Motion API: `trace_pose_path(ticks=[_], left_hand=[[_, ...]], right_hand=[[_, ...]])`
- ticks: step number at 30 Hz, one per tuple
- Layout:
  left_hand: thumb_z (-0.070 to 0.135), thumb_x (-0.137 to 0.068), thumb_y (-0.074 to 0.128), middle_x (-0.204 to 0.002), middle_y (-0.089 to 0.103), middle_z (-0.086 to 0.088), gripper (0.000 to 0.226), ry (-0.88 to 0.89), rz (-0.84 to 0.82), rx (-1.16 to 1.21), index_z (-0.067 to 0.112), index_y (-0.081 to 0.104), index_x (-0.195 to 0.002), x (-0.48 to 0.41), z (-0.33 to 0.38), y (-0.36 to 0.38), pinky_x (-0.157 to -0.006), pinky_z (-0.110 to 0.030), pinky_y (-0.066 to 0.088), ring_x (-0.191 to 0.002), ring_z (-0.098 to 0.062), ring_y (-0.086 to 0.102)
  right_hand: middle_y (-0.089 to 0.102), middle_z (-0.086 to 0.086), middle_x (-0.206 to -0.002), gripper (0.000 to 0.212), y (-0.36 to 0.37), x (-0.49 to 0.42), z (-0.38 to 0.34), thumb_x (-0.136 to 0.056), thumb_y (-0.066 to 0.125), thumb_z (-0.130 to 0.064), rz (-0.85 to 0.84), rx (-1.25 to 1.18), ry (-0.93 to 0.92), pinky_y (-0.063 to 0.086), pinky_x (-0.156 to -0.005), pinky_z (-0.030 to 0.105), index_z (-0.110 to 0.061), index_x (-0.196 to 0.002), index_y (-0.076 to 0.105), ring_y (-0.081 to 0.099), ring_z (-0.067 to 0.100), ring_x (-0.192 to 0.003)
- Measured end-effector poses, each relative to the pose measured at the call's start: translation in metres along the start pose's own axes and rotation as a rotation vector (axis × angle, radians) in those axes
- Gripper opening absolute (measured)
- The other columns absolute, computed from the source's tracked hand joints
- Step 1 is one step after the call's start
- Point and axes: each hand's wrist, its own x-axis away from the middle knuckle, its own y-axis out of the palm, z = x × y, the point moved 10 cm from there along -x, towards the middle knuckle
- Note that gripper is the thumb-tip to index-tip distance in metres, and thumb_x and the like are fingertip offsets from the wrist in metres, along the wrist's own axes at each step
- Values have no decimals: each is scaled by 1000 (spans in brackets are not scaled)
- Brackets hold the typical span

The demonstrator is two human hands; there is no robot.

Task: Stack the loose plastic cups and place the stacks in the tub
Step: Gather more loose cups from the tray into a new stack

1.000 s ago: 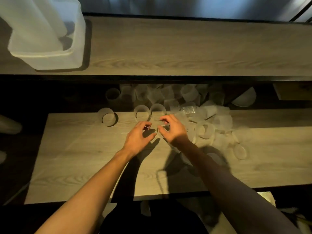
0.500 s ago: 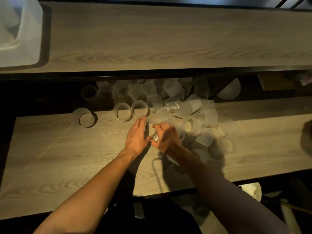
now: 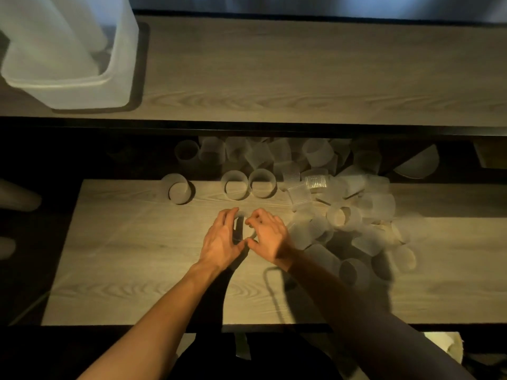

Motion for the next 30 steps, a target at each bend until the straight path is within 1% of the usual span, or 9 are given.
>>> trace_pose_path(ticks=[3, 9, 13, 17, 19, 21, 24, 27, 30], left_hand=[[43, -76, 79, -150, 37, 0, 90, 33, 8, 7, 22, 33, -149, 3, -8, -12, -104, -36, 46, -130, -19, 46], [27, -81, 72, -150, 38, 0, 78, 70, 53, 22, 21, 35, -149, -9, -7, -43, -113, -38, 37, -134, -18, 41], [23, -84, 76, -154, 33, -3, 84, -24, 97, 22, 21, 28, -153, -44, -19, -58, -110, -37, 40, -138, -22, 42], [21, -84, 78, -158, 32, -6, 92, -98, 36, 37, 19, 22, -156, -77, -29, -52, -113, -42, 41, -140, -26, 42], [24, -83, 79, -151, 43, -6, 86, -95, 2, 39, 21, 28, -152, -86, -31, -47, -105, -42, 49, -130, -26, 53], [28, -82, 80, -142, 50, -4, 79, -74, -11, 39, 23, 35, -146, -93, -33, -42, -98, -41, 53, -121, -25, 60], [31, -81, 82, -142, 51, -5, 80, -59, 17, 44, 19, 37, -146, -95, -36, -47, -101, -38, 50, -125, -24, 57], [29, -81, 82, -142, 52, -6, 79, -19, 90, 96, 15, 40, -146, -90, -33, -65, -100, -30, 43, -126, -23, 55], [38, -80, 82, -146, 49, -2, 83, 32, 106, 112, 18, 39, -148, -79, -26, -80, -107, -35, 41, -131, -19, 49]], right_hand=[[58, -1, -117, 49, -2, -6, -10, -78, 64, -40, 32, -63, -18, 45, -86, 33, -21, -123, 60, 56, 18, -104], [62, 4, -112, 36, -37, -31, 3, -86, 64, -29, 307, -159, 79, 53, -80, 35, -13, -119, 63, 61, 20, -96], [46, 7, -141, 51, -38, -74, 10, -90, 66, -32, 107, -49, 146, 38, -109, 39, -20, -137, 51, 42, 24, -131], [50, 6, -137, 59, -26, -98, 6, -90, 67, -37, -4, 116, 107, 24, -115, 41, -22, -143, 44, 40, 26, -130], [52, 5, -138, 61, -16, -101, 5, -89, 69, -37, -24, 118, 66, 22, -117, 43, -20, -143, 45, 41, 27, -131], [57, 5, -135, 60, -13, -101, 2, -85, 74, -36, 32, 99, 15, 26, -115, 46, -18, -138, 52, 47, 28, -128], [65, 6, -121, 57, -22, -98, 1, -77, 83, -32, 197, -7, -16, 37, -106, 47, -12, -126, 63, 58, 27, -115], [63, 9, -127, 66, -36, -95, -1, -80, 80, -31, 255, -153, -34, 42, -105, 43, -7, -137, 55, 59, 26, -117], [59, 16, -131, 86, -47, -91, -3, -80, 79, -36, 246, -222, -23, 47, -100, 36, 2, -147, 40, 58, 26, -118]])
